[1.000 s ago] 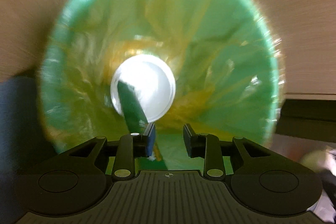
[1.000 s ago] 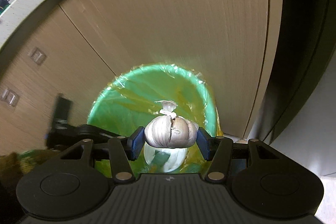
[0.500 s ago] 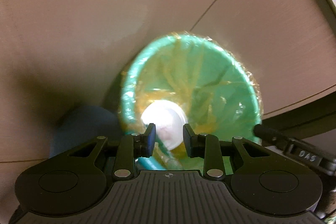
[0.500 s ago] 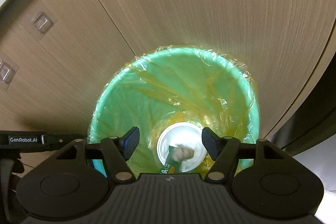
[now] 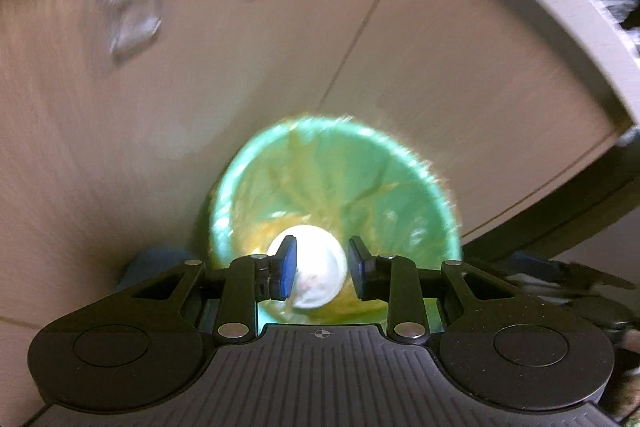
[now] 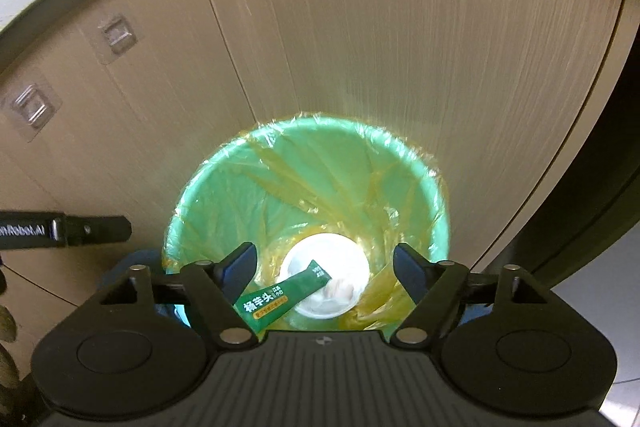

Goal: Collect trash
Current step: 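Raise both grippers from the bin back up to the counter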

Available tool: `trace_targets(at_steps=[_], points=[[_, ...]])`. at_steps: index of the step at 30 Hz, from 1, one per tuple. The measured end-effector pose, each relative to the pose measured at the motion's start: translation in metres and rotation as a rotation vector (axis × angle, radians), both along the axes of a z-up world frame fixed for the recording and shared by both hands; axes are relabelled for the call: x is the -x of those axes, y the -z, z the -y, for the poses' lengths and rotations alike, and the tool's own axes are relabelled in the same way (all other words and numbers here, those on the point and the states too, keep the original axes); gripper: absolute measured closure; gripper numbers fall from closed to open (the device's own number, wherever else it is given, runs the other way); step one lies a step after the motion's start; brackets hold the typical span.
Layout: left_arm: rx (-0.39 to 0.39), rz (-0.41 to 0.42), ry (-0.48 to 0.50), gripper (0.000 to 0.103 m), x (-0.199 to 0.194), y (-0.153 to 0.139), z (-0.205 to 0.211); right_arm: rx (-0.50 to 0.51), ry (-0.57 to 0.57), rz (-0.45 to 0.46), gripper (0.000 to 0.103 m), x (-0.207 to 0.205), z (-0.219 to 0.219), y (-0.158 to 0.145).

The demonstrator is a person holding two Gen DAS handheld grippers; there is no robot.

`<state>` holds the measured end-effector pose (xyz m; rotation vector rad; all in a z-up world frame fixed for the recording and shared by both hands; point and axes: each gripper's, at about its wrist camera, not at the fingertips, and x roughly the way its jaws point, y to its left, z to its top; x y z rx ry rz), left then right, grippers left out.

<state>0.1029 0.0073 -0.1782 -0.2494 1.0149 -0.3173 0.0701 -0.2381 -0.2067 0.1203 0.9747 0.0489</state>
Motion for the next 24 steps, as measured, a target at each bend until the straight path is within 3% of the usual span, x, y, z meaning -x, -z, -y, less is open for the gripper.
trace_targets(at_steps=[5, 8, 10, 15, 17, 20, 24], points=[[0.050, 0.099, 0.009, 0.072, -0.003, -0.046, 0.005, 0.098, -0.040, 0.029, 0.025, -0.004, -0.011, -0.027], [0.072, 0.206, 0.012, 0.072, -0.001, -0.083, 0.005, 0.149, -0.061, 0.127, 0.023, -0.004, -0.017, -0.060], [0.087, 0.262, 0.000, 0.072, 0.002, -0.102, 0.002, 0.163, -0.074, 0.195, 0.017, -0.003, -0.020, -0.084], [0.113, 0.316, -0.041, 0.072, 0.003, -0.137, -0.013, 0.191, -0.129, 0.312, 0.017, -0.006, -0.034, -0.128], [0.146, 0.378, -0.049, 0.072, 0.005, -0.164, -0.021, 0.181, -0.147, 0.357, 0.017, -0.009, -0.040, -0.147], [0.110, 0.503, -0.096, 0.072, 0.012, -0.212, -0.035, 0.117, -0.172, 0.430, 0.017, -0.023, -0.047, -0.186], [0.053, 0.533, -0.229, 0.072, 0.006, -0.257, -0.062, 0.024, -0.233, 0.487, 0.017, -0.048, -0.064, -0.228]])
